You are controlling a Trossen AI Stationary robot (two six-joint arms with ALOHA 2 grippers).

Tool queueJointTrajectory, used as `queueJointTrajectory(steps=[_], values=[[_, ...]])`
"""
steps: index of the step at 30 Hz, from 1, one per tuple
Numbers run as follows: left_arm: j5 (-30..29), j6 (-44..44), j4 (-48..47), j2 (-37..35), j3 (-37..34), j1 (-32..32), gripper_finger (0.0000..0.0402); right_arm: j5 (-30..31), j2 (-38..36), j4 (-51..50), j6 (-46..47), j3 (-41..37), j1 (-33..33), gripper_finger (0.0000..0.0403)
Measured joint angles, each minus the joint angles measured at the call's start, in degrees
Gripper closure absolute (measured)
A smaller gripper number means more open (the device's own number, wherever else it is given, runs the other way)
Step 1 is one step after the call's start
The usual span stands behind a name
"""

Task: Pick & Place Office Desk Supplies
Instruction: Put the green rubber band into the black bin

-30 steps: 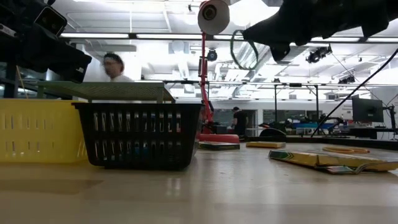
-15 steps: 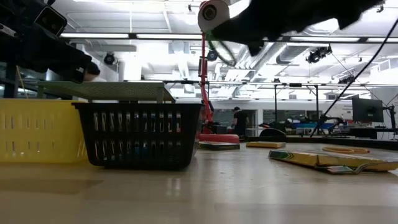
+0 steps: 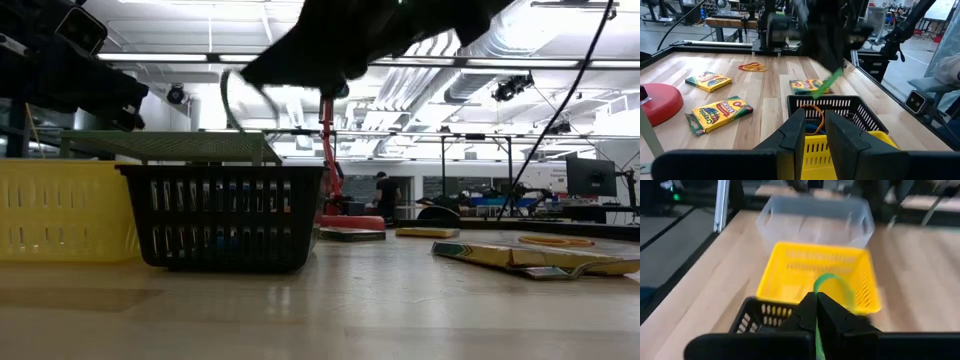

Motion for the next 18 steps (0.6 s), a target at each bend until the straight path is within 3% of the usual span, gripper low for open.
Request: queueJointTrajectory(steps=[5,18], values=[[0.00,0.00,0.01,0.00,0.00,0.01,0.0330,-1.71,3.15,-0.32,3.62,0.69,0.82,0.0401],[0.00,0.00,0.01,0.00,0.00,0.01,0.0330,-1.60,3.19,-1.90,4.26,0.71,0.28,0.0392]])
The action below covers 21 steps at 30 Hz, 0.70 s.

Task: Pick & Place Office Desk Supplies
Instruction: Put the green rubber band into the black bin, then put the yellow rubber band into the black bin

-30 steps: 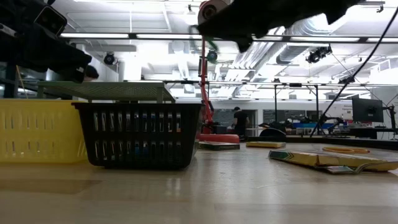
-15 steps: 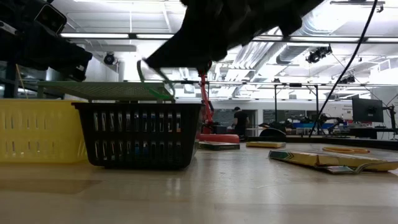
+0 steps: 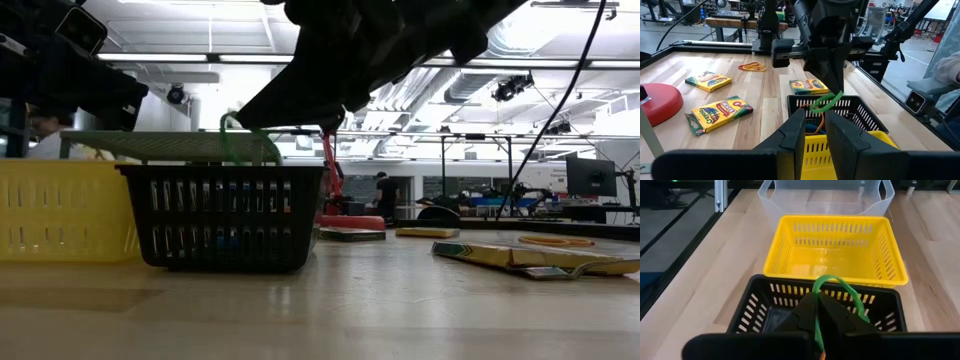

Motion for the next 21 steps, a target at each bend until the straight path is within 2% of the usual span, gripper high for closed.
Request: queueJointTrajectory(steps=[11,21], values=[[0.00,-0.02,0.00,0.00,0.00,0.00,0.0330,0.27,0.00,-0.73,-0.92,0.00,-0.37,0.0343],[0.00,0.00,0.00,0.00,0.00,-0.01,0.0330,1.57,-0.02,-1.23,0.37,0.00,-0.44,0.0339]])
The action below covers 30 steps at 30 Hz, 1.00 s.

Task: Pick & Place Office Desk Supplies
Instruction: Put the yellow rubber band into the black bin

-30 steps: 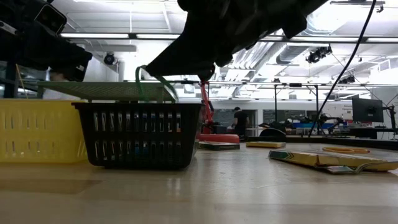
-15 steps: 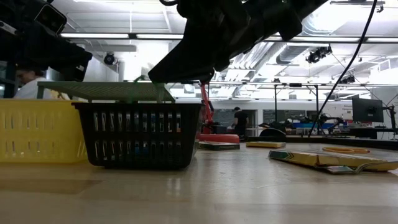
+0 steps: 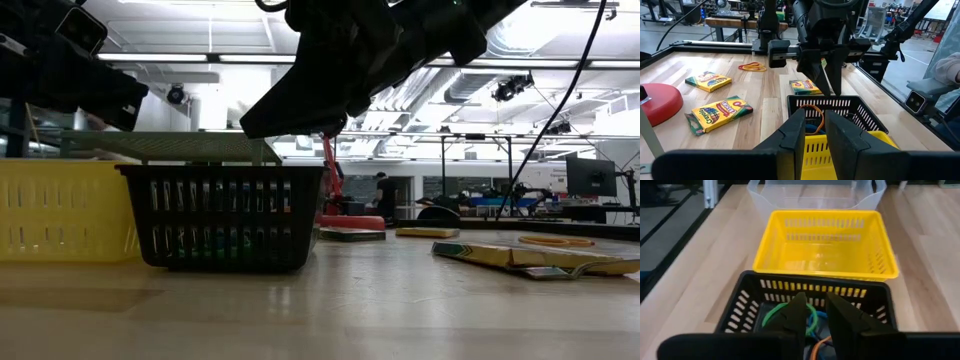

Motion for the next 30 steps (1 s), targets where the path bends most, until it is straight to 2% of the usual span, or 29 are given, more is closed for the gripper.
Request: queueJointTrajectory(steps=[17,30], values=[[0.00,0.00,-0.01,-0.02,0.00,0.00,0.0330,0.66,-0.07,-0.42,1.16,0.00,0.00,0.0328],[0.00,0.00,-0.01,-0.02,0.00,0.00,0.0330,0.97,-0.09,4.46,-0.28,-0.02,0.00,0.0328]])
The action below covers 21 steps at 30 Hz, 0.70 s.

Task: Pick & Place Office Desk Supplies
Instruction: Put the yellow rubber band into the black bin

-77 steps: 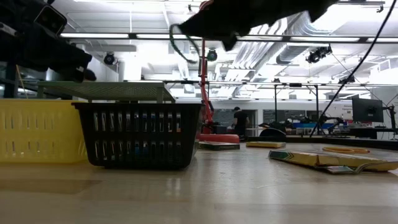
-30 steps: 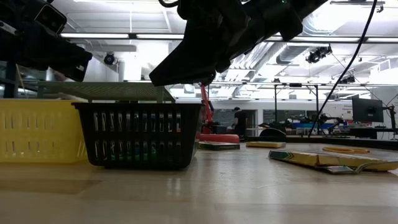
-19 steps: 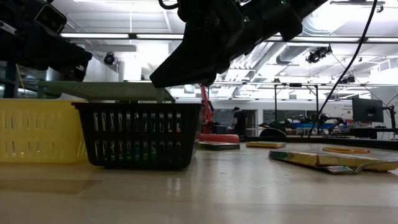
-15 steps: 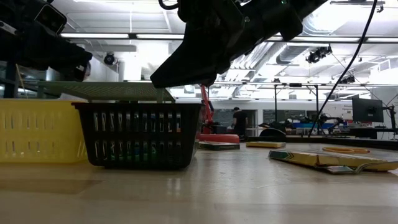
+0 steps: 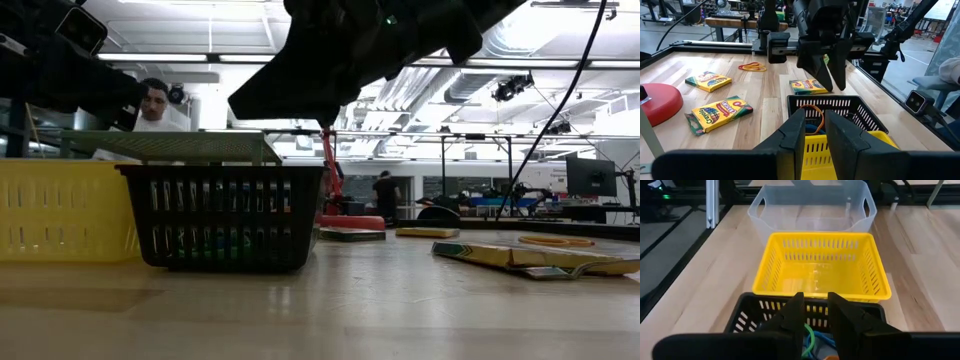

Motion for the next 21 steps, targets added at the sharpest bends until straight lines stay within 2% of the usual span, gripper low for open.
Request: queueJointTrajectory(steps=[8,14,21], values=[[-0.02,-0.01,-0.01,0.01,0.00,0.01,0.0330,0.23,0.00,-2.13,1.81,0.00,-0.26,0.0328],[-0.02,-0.02,-0.01,0.00,0.00,0.00,0.0330,-2.57,0.00,-2.94,3.91,0.00,-1.60,0.0328],[-0.01,-0.02,-0.01,0.00,0.00,0.02,0.0330,-2.87,0.00,-3.31,4.03,0.00,-2.28,0.0328]])
